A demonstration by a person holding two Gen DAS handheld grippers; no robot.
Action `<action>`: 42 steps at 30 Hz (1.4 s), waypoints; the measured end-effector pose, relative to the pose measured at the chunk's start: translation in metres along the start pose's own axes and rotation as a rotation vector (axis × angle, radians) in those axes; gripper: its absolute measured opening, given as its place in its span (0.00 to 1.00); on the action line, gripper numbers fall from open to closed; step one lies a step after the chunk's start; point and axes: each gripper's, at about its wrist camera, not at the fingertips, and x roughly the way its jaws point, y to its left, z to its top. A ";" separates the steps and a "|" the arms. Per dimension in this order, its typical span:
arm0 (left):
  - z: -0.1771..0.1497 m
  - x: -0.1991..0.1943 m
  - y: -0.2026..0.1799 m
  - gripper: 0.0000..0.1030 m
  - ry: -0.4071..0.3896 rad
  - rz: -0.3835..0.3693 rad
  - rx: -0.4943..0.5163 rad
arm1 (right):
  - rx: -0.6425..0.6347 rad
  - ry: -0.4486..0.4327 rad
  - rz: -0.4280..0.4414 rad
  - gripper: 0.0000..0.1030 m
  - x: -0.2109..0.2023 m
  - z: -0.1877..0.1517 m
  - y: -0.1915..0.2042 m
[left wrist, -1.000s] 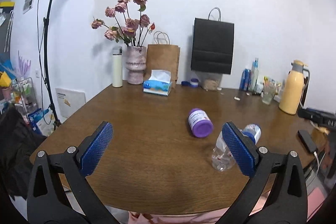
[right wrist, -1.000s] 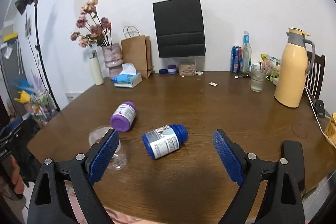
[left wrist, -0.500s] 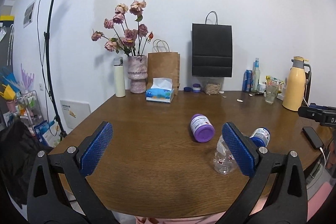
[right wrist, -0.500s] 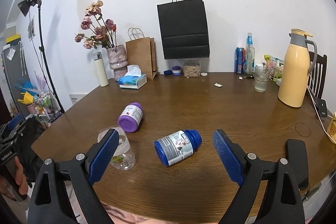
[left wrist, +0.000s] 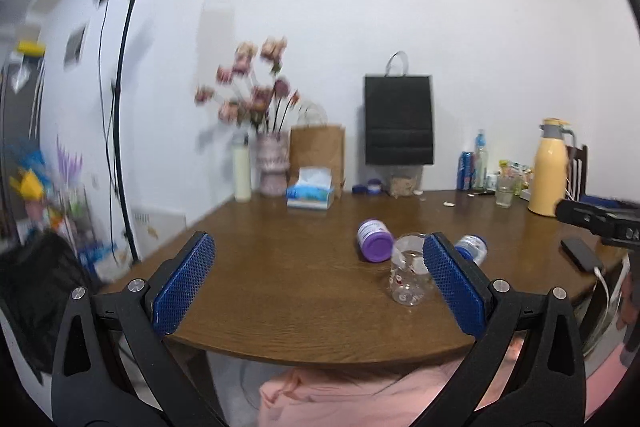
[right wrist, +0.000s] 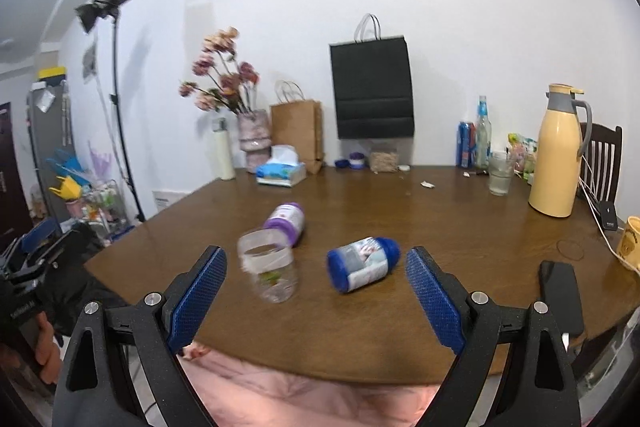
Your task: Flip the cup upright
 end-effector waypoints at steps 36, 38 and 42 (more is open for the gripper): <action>-0.006 -0.021 0.003 1.00 -0.007 -0.036 0.006 | 0.023 -0.012 0.035 0.92 -0.031 -0.034 0.025; -0.006 -0.021 0.003 1.00 -0.007 -0.036 0.006 | 0.023 -0.011 0.034 0.92 -0.031 -0.034 0.025; -0.006 -0.021 0.003 1.00 -0.006 -0.039 0.006 | 0.022 -0.014 0.033 0.92 -0.031 -0.034 0.025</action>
